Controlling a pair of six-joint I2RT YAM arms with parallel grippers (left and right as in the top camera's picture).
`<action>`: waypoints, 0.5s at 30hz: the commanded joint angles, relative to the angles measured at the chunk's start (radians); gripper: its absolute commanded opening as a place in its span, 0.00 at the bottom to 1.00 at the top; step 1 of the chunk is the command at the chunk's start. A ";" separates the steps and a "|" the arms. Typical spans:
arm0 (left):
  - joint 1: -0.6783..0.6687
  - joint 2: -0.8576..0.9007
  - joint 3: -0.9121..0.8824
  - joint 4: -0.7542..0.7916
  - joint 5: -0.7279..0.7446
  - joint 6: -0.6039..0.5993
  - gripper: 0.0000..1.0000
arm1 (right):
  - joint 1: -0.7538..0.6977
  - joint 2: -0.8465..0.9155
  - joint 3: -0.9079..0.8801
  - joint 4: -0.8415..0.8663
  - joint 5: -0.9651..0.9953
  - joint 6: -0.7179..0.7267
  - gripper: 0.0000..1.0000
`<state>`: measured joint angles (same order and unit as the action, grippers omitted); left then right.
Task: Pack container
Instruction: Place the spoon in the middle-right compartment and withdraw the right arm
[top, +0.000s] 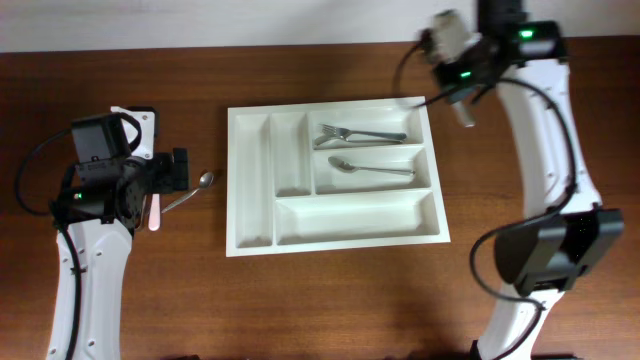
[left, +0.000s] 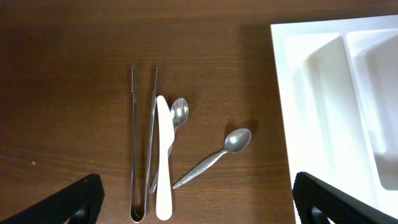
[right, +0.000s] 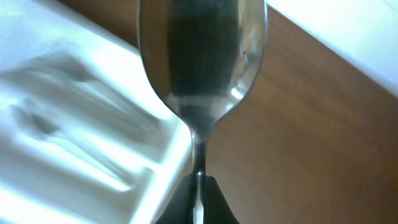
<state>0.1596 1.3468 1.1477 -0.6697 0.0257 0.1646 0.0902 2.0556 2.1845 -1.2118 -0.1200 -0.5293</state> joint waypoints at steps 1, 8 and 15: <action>0.002 0.002 0.017 -0.001 0.000 0.013 0.99 | 0.098 0.044 -0.061 -0.033 -0.108 -0.300 0.04; 0.002 0.002 0.017 -0.001 0.000 0.013 0.99 | 0.170 0.094 -0.224 -0.032 -0.117 -0.646 0.04; 0.002 0.002 0.017 -0.001 0.000 0.013 0.99 | 0.189 0.113 -0.334 -0.031 -0.140 -0.826 0.04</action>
<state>0.1596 1.3468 1.1477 -0.6701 0.0257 0.1646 0.2646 2.1746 1.8755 -1.2415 -0.2176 -1.2064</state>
